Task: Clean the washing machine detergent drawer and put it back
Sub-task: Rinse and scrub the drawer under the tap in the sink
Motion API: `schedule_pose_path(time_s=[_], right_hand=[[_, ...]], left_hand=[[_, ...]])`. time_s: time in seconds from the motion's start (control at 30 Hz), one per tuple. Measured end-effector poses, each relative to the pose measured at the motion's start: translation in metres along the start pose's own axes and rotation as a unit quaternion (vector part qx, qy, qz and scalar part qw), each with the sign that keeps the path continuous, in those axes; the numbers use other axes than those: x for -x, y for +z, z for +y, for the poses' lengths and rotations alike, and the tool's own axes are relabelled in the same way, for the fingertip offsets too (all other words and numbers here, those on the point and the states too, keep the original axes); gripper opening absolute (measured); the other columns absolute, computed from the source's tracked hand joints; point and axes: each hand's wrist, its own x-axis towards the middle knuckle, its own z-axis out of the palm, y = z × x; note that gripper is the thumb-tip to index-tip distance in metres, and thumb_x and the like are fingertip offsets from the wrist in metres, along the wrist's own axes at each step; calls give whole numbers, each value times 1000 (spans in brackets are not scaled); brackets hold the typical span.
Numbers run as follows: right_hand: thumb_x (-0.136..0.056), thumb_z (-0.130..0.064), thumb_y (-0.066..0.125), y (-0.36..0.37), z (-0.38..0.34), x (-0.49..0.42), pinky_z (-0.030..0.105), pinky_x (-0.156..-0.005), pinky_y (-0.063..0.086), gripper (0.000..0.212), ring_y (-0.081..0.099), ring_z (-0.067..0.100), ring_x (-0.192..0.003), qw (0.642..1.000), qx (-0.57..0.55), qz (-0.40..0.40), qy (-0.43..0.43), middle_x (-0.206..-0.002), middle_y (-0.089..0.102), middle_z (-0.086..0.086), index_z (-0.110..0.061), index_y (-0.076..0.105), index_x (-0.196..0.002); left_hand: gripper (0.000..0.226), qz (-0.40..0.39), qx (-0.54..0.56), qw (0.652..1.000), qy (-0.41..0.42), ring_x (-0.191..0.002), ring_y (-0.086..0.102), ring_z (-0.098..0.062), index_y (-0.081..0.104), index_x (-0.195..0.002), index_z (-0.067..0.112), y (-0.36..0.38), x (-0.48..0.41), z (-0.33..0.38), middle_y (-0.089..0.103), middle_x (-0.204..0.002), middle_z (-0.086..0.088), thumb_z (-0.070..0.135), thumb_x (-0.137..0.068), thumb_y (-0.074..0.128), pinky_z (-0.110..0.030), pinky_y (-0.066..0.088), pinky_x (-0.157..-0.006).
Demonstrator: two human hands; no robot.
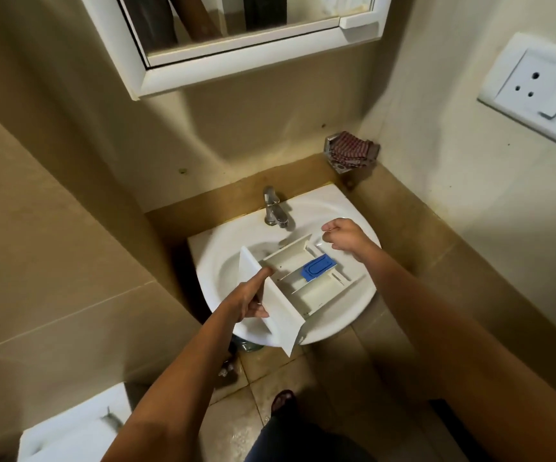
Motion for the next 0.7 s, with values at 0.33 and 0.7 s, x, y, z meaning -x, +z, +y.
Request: schedule_pose_path(time_s=[0.33, 0.7], right_hand=[[-88, -9, 59, 31, -41, -40, 19, -86, 40, 39, 57, 20, -115, 995, 45, -21, -87, -122, 63, 9, -8, 58, -127], [-81, -10, 72, 59, -72, -90, 11, -73, 43, 36, 66, 16, -90, 981, 63, -57, -176, -99, 71, 11, -1, 66, -115]], left_hand=[[71, -22, 28, 999, 2, -91, 72, -31, 59, -121, 8, -2, -29, 22, 66, -114, -16, 65, -79, 59, -37, 61, -71], [78, 16, 42, 999, -2, -74, 62, -25, 66, -105, 3, 8, -52, 31, 58, -87, -8, 67, -62, 66, -37, 61, -77]])
